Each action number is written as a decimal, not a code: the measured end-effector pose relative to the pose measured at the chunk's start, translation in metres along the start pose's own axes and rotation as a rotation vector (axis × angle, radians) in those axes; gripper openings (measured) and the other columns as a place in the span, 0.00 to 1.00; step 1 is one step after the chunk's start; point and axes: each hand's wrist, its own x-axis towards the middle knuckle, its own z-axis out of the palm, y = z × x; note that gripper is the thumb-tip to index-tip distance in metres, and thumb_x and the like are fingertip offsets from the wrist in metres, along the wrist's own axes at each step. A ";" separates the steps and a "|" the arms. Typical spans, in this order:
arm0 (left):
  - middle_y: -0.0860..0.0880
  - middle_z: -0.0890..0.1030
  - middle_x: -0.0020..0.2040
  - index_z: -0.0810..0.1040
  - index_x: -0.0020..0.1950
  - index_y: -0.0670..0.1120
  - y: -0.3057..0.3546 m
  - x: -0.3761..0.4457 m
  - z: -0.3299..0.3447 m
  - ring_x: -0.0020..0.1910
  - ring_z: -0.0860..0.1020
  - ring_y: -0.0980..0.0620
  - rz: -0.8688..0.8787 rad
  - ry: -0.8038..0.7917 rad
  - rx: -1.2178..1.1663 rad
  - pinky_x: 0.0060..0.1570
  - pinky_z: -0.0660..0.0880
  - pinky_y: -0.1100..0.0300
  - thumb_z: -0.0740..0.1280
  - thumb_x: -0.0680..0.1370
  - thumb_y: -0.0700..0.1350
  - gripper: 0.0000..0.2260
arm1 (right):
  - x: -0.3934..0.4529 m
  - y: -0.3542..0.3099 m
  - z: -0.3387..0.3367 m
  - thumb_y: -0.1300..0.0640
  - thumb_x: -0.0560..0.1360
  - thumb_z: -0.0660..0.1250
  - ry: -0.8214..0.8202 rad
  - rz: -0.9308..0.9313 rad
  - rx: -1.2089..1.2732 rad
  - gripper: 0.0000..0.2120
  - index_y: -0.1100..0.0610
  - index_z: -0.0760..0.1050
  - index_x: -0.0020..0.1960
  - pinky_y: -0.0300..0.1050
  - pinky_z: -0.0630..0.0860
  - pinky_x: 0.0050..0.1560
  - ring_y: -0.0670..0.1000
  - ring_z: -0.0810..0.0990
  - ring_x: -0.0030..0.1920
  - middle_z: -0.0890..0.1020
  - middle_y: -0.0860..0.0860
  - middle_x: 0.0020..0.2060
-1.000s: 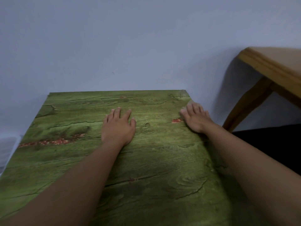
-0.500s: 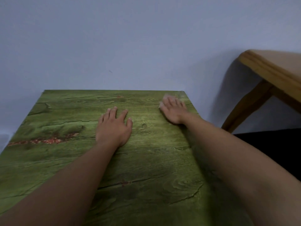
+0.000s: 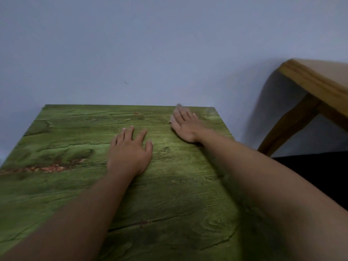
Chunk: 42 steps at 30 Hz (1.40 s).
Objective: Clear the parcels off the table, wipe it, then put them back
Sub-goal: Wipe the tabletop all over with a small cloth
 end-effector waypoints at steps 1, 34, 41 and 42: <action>0.46 0.53 0.79 0.52 0.79 0.56 0.000 0.001 0.000 0.78 0.50 0.46 -0.003 0.007 -0.005 0.75 0.47 0.49 0.44 0.81 0.61 0.26 | 0.003 0.009 -0.003 0.39 0.81 0.34 0.015 -0.020 -0.007 0.31 0.52 0.37 0.79 0.54 0.37 0.76 0.51 0.36 0.77 0.36 0.50 0.78; 0.45 0.53 0.79 0.52 0.79 0.56 -0.002 0.001 0.000 0.78 0.50 0.46 -0.002 0.000 -0.006 0.76 0.47 0.48 0.44 0.81 0.61 0.26 | -0.003 0.037 -0.002 0.35 0.80 0.34 0.011 0.100 -0.005 0.33 0.52 0.36 0.79 0.55 0.34 0.74 0.51 0.36 0.77 0.36 0.50 0.78; 0.46 0.53 0.80 0.53 0.79 0.57 -0.002 0.001 0.001 0.78 0.50 0.47 -0.017 0.003 -0.021 0.76 0.47 0.49 0.45 0.81 0.61 0.26 | -0.004 0.042 -0.001 0.33 0.79 0.35 0.005 0.134 -0.011 0.36 0.53 0.34 0.78 0.55 0.35 0.75 0.54 0.36 0.77 0.35 0.51 0.77; 0.46 0.52 0.80 0.53 0.79 0.57 -0.002 0.001 0.000 0.78 0.49 0.47 -0.016 -0.001 -0.023 0.76 0.47 0.49 0.45 0.81 0.61 0.26 | -0.007 0.043 0.002 0.33 0.79 0.34 0.012 0.076 0.000 0.35 0.52 0.34 0.79 0.56 0.36 0.75 0.52 0.36 0.77 0.35 0.50 0.77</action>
